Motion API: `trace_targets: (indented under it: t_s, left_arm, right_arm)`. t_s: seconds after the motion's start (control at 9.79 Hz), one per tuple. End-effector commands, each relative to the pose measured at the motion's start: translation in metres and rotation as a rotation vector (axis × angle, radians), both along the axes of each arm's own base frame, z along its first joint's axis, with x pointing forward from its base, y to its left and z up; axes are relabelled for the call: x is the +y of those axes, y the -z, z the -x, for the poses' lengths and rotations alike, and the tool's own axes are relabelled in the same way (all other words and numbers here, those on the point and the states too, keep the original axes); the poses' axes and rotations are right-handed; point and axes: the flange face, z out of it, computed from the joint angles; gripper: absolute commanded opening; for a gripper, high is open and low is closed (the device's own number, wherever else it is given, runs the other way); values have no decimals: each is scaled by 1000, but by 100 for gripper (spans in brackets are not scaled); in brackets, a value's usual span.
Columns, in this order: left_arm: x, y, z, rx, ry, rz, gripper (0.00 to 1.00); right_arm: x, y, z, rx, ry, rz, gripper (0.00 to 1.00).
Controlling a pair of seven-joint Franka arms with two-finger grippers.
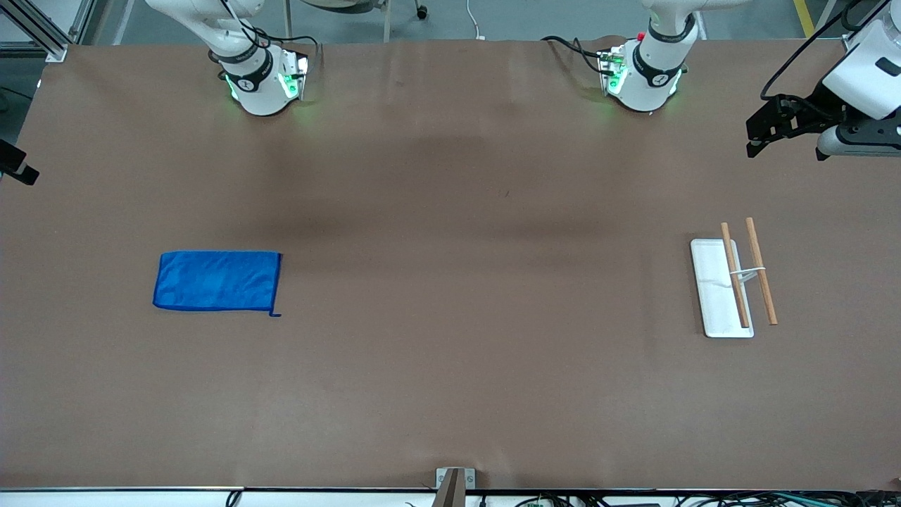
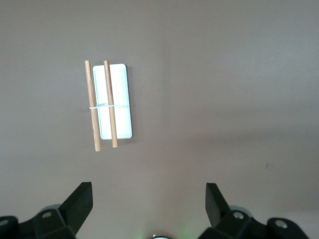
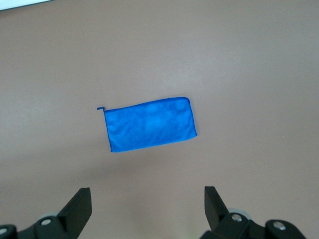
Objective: Right arm passes towel to left arm to hang
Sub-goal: 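Move the right gripper toward the blue towel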
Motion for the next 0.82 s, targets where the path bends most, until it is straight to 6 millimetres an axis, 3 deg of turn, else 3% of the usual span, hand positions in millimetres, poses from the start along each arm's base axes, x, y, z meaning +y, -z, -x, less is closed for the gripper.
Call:
trace_targets:
  t_s: [0.0,0.41,0.51,0.72]
  left_arm:
    - [-1,13,-5,38,10,6,100]
    - [0,13,-6,38,13,3,100]
    - [-1,13,-6,37,13,8,100]
    - [-3,14,-6,40,15,8,100]
  right_arm:
    - [0,-1,3,0,3,-15,100]
    - [-2,4,2,16,-120,3,100]
    - [-1,19,-3,43,-142,-8,100]
    - [12,97,-32,116,-169,-28,100]
